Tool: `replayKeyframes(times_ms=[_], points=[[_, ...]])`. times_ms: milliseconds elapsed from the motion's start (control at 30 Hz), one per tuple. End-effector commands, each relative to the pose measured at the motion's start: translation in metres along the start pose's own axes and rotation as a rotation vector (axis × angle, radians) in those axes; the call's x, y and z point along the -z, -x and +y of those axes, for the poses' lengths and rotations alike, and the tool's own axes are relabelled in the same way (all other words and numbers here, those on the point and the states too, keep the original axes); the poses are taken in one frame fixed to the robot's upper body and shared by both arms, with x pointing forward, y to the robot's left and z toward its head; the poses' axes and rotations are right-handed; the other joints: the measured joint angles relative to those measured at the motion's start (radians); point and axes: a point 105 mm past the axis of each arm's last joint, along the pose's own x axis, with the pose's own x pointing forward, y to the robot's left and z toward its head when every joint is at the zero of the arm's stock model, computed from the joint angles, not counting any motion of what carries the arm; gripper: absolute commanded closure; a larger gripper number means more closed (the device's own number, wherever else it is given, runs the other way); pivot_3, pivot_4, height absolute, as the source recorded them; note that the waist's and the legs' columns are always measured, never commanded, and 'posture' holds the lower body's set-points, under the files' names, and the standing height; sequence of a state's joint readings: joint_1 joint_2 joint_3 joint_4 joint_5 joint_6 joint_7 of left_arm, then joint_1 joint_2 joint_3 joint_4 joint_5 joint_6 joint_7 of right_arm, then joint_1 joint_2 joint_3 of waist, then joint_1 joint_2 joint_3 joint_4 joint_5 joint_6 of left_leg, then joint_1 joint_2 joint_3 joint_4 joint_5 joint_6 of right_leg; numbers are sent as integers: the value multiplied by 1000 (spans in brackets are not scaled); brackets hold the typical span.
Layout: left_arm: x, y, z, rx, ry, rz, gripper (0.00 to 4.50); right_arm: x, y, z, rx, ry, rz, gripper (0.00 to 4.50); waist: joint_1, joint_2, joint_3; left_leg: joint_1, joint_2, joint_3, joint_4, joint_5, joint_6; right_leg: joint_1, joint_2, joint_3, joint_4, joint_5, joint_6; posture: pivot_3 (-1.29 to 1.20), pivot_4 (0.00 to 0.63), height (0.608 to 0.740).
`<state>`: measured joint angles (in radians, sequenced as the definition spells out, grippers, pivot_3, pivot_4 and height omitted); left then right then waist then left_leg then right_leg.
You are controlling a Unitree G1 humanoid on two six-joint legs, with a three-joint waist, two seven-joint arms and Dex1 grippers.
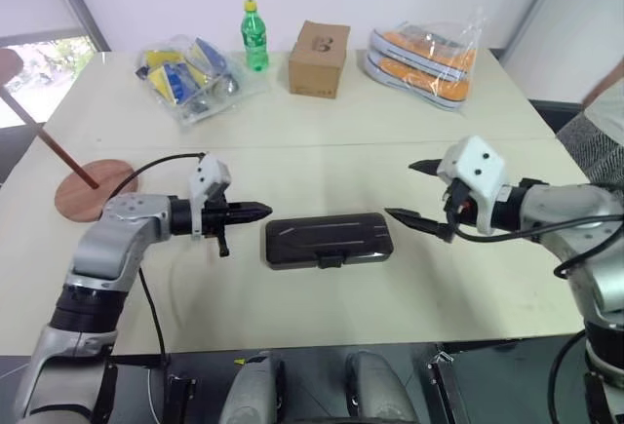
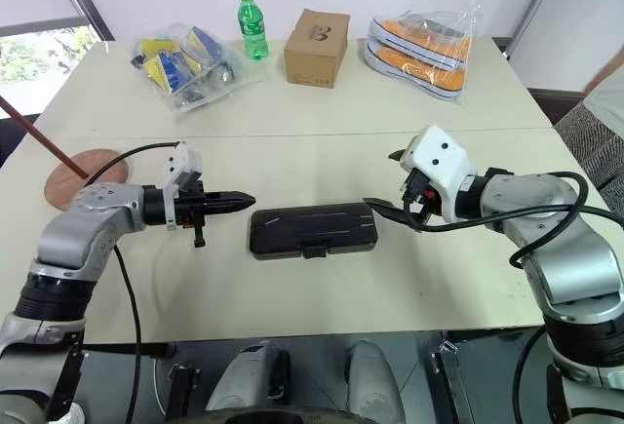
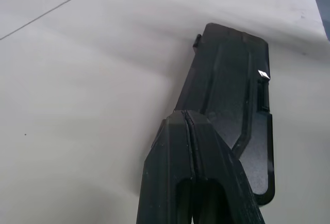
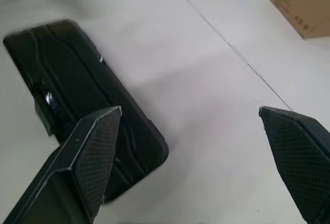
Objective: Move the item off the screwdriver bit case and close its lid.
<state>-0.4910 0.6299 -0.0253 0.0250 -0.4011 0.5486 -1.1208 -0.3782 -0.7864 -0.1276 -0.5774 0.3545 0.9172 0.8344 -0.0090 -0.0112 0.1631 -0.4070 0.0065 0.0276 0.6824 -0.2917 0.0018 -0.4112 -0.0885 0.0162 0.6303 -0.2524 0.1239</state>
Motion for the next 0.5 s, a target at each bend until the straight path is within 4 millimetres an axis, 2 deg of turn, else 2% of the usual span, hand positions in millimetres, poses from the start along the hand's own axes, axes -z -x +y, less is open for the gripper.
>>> replayKeyframes(times_ms=[33,233,333,433,500], points=[[-22,-8,19,-31,-57,-41,4500,-11,-3,2,4,-90,-63,1393,2,0,0,0,0,0,0,0,0,0,0,0,0,0,0,0,150,740],[-35,-27,32,51,-135,-7,4500,-22,-11,30,-175,-323,-109,4455,-1,0,0,-1,-3,0,0,0,0,-1,0,0,0,2,3,0,150,740],[-37,-37,38,81,-155,13,4500,-18,-8,50,-287,-427,-77,4455,-1,-1,0,-1,-3,0,0,0,1,-1,0,0,0,2,3,0,150,740],[-30,-48,41,117,-168,54,4500,1,-2,81,-403,-502,40,4455,3,-1,0,-1,-3,0,0,-1,1,-1,0,0,-1,2,3,0,150,740],[-26,-54,41,136,-171,76,4500,14,-2,95,-443,-562,109,4455,1,-1,0,-2,-3,0,0,-1,2,-1,0,-1,-1,2,3,0,150,740]])
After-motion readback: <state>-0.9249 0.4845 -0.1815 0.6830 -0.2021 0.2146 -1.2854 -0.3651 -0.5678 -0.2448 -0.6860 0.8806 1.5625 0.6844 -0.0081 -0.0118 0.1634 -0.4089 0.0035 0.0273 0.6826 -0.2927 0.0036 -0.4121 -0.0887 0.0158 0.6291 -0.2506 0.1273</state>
